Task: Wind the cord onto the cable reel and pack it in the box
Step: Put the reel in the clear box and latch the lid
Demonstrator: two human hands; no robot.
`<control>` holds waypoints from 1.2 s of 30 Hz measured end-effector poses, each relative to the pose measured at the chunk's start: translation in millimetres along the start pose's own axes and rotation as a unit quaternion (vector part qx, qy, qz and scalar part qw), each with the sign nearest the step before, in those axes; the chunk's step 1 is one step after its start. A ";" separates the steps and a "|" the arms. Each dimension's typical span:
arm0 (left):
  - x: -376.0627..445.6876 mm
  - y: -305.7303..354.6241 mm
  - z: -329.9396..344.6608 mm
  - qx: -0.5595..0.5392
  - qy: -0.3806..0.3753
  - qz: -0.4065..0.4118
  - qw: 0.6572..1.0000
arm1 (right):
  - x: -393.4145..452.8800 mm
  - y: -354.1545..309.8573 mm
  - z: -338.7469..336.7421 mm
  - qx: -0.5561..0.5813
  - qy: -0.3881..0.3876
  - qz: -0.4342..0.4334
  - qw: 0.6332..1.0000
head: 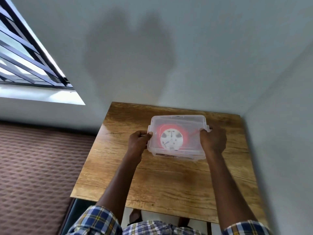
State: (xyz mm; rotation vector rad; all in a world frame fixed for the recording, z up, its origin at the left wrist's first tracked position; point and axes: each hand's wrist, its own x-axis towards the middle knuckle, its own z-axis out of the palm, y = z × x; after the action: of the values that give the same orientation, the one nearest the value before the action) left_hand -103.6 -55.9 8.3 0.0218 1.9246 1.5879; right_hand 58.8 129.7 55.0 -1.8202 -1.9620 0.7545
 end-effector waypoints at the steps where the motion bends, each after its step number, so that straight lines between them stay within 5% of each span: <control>1: 1.1 -0.1 0.5 0.009 -0.003 0.003 1.000 | -3.4 1.6 -1.6 -0.027 0.009 -0.002 1.000; 5: 10.8 -0.7 0.1 0.013 -0.014 -0.026 0.999 | -22.4 -10.9 7.9 -0.075 0.052 -0.158 0.983; 10: 18.8 5.5 -6.9 -0.056 -0.049 -0.118 0.990 | -64.6 -46.9 51.8 -0.106 -0.142 -0.355 0.918; 13: 22.0 4.4 -9.5 -0.069 -0.068 -0.133 0.986 | -76.7 -38.6 81.0 -0.180 -0.219 -0.347 0.894; 22: 22.7 11.1 -7.0 -0.085 -0.074 -0.183 0.977 | -70.4 -16.1 93.5 -0.200 -0.225 -0.340 0.891; 36: 13.3 12.4 7.9 0.174 0.004 0.033 0.984 | -34.7 26.4 65.6 -0.142 -0.104 -0.276 0.945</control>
State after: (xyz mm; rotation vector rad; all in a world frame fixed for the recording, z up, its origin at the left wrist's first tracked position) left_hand -115.1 -40.3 12.7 0.2274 2.2064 1.2735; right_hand 44.7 87.0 -9.7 -1.2405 -2.6630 0.5137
